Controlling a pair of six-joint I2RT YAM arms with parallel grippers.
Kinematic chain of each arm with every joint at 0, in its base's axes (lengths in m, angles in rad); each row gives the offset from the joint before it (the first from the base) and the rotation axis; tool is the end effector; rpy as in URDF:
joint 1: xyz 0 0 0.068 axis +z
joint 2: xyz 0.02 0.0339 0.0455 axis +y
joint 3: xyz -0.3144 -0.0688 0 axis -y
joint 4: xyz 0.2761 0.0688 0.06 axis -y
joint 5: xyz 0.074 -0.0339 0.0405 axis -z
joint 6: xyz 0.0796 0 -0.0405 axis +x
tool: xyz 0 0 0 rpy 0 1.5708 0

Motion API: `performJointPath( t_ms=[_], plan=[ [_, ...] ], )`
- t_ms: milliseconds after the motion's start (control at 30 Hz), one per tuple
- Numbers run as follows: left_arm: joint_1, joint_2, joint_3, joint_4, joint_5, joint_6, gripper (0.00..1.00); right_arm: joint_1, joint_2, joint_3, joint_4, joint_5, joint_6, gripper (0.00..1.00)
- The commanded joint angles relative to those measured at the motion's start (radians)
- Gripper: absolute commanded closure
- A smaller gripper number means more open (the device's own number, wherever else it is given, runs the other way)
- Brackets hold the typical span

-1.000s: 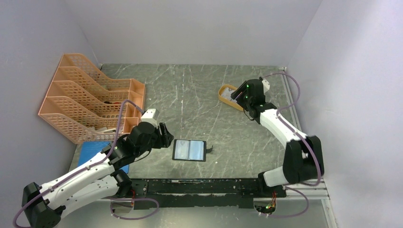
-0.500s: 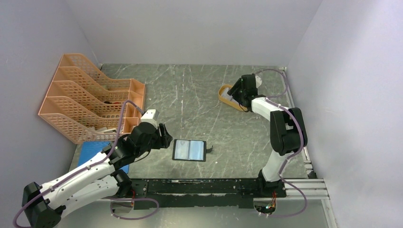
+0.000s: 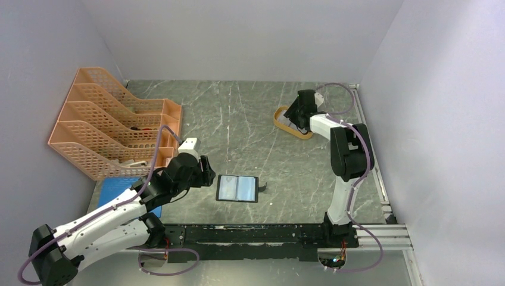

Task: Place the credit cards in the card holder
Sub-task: Move the storage box to the center of the board.

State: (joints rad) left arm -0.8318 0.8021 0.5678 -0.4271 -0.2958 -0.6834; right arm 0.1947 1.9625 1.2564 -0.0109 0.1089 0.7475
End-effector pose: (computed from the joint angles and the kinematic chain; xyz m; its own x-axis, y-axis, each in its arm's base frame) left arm 0.1535 -0.1340 0.2415 -0.6694 -0.1621 -0.7250 0.1669 0.9181 -0.3594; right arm 0.4966 0.0891 0.1700 -0.5489 0.5805 -0.6014 0.3562 0.8133 0.4600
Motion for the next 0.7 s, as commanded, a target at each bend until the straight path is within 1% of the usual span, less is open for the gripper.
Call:
performJointPath(
  t_ms=[0,233,433,500,667],
  plan=[
    [0.006,-0.004,0.019,-0.015,-0.02,0.007,0.39,-0.014,0.022,0.01,-0.047,0.038,0.039,0.45],
    [0.005,-0.001,0.01,-0.012,-0.008,0.001,0.39,-0.017,0.058,0.026,-0.05,0.015,0.052,0.47],
    [0.005,0.007,0.013,-0.006,-0.003,-0.005,0.4,-0.02,0.088,0.027,-0.052,-0.004,0.053,0.53],
    [0.006,0.011,0.016,-0.008,-0.003,-0.004,0.4,-0.021,0.09,0.018,-0.046,-0.01,0.052,0.55],
    [0.005,0.015,0.018,-0.012,-0.004,-0.004,0.4,-0.032,0.084,-0.014,-0.033,-0.018,0.054,0.67]
  ],
)
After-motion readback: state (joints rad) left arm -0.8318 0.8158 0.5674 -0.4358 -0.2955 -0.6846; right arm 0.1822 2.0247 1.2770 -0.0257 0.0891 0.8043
